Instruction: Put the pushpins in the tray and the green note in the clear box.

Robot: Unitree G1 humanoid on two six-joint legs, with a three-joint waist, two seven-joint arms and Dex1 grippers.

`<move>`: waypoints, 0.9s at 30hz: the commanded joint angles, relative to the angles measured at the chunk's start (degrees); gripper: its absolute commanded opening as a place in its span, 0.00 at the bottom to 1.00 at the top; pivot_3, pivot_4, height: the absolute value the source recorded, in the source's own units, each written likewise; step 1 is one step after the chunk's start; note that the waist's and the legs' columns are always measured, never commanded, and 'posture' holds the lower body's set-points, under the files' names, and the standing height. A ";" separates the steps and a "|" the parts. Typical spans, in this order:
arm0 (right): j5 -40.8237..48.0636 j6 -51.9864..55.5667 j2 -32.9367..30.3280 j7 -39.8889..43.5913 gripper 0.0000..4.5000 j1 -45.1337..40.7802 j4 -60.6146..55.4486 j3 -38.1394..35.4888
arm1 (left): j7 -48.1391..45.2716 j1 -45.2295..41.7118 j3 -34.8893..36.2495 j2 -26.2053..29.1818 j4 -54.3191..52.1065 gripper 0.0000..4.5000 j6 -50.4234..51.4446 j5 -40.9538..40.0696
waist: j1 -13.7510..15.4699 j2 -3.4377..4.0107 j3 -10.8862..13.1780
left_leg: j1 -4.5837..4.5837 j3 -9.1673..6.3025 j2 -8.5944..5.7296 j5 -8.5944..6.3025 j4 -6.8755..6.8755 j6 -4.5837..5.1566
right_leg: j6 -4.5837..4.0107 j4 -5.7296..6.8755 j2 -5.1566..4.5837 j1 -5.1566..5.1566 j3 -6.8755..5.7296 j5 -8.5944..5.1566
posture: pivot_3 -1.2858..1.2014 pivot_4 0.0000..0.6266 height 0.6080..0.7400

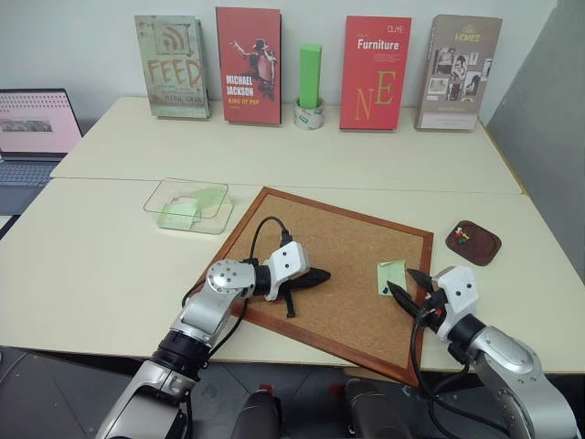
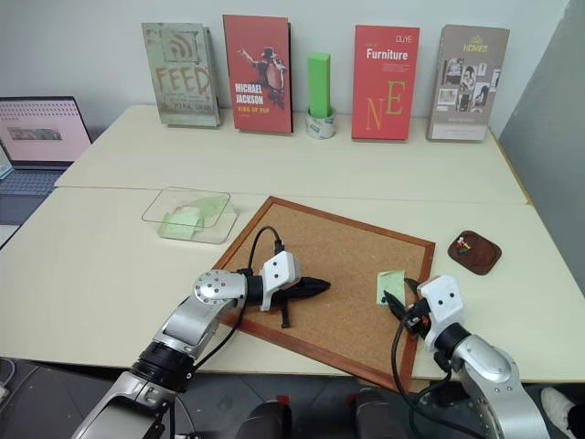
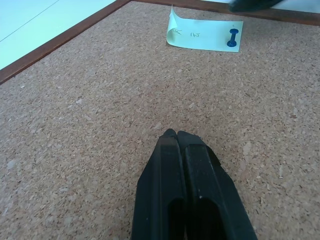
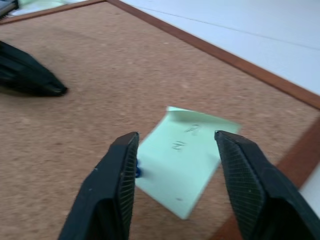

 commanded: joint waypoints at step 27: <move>-1.31 -1.25 -0.66 0.50 0.01 -3.24 0.73 -0.64 | -0.10 0.97 -0.52 1.53 1.55 0.00 1.07 1.81 | -0.01 -0.02 0.01 | 0.00 0.02 0.00 0.00 0.02 0.00 | 0.00 -0.04 0.00 -0.02 0.01 0.00 | 0.52 0.24 1.00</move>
